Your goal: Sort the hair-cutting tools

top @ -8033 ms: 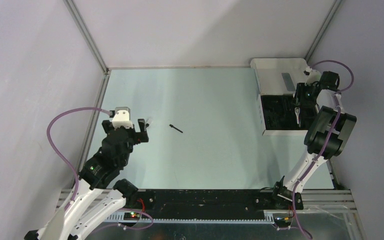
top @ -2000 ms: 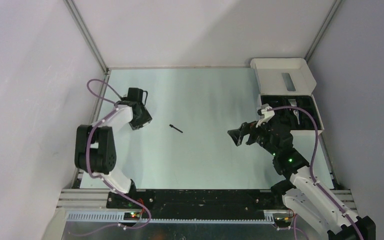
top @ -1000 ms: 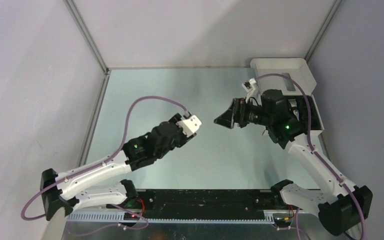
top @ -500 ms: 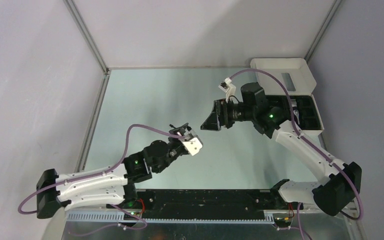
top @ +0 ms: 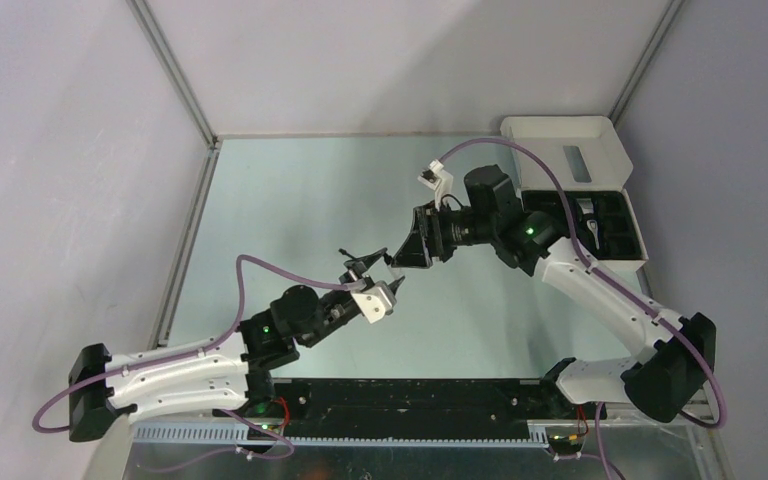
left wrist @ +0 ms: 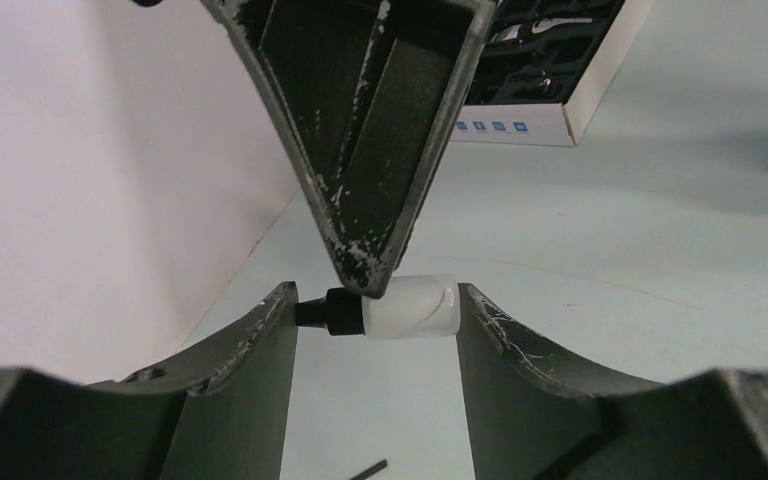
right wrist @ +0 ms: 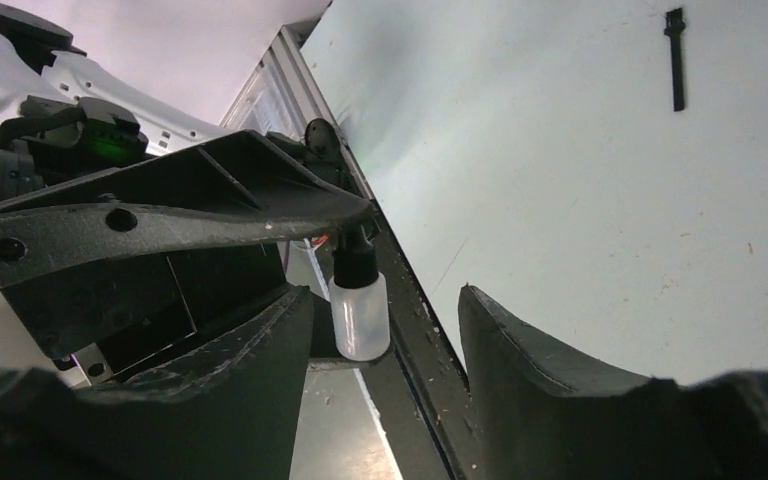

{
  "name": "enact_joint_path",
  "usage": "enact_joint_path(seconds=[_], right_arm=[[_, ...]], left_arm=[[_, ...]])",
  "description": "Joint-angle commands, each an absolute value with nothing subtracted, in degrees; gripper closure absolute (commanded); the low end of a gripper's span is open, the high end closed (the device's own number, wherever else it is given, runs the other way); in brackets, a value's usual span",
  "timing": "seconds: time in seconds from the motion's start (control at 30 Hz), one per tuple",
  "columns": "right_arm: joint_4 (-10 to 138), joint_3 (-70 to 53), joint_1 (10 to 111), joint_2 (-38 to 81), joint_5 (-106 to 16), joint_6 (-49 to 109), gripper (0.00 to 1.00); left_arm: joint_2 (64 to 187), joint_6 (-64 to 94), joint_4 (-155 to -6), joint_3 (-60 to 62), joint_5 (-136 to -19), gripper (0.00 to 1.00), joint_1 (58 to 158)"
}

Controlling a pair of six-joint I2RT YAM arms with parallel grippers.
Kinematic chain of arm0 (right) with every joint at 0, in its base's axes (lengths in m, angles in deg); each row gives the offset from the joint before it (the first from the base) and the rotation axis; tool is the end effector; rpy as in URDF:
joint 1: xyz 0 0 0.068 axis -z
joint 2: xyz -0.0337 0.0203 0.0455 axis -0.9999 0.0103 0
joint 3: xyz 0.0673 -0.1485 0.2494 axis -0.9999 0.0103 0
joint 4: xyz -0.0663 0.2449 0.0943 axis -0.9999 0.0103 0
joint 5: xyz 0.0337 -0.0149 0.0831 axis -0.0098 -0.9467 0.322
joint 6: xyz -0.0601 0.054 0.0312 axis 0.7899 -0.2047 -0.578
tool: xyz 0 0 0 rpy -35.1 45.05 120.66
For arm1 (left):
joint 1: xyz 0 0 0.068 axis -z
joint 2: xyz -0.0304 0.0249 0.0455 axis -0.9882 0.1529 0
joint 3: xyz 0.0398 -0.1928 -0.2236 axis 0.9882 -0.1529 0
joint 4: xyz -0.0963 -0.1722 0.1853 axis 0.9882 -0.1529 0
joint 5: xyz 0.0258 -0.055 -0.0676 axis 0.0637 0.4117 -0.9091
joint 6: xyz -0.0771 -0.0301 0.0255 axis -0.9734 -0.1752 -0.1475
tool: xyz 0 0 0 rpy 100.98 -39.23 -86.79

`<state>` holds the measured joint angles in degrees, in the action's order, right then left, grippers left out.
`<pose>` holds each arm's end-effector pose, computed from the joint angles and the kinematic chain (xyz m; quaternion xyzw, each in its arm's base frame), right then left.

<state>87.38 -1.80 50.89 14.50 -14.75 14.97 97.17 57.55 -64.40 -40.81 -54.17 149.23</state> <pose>0.2182 0.2335 0.3653 -0.2799 0.7829 0.4822 0.2762 0.1046 -0.2062 0.3163 0.4589 0.5202 -0.1437 0.7058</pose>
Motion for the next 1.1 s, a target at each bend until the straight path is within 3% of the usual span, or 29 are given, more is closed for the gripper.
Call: enact_joint_path(seconds=[0.0,0.43,0.77,0.87,1.0,1.07], right_arm=[[86.96,-5.16,49.82,15.43,-13.88,16.28,0.41],[89.09,-6.79,49.28,16.92,-13.79,17.15,0.62],[90.23,-7.67,48.62,18.44,-11.32,17.52,0.60],[91.09,-7.94,48.49,18.51,-11.84,18.15,0.72],[93.00,-8.53,48.94,18.35,-13.16,19.59,0.89],[93.76,-8.55,49.67,18.12,-13.59,20.10,0.91]], left_arm=[[96.64,57.40,-61.08,-40.20,-57.20,0.54,149.77],[97.69,57.81,-61.73,-39.86,-58.45,0.54,150.03],[97.72,58.11,-61.82,-40.14,-58.56,0.53,150.11],[97.60,58.14,-62.01,-40.17,-58.44,0.52,150.11],[97.53,57.77,-62.28,-39.93,-57.84,0.42,150.11],[97.36,57.40,-62.87,-39.62,-57.22,0.29,150.11]])
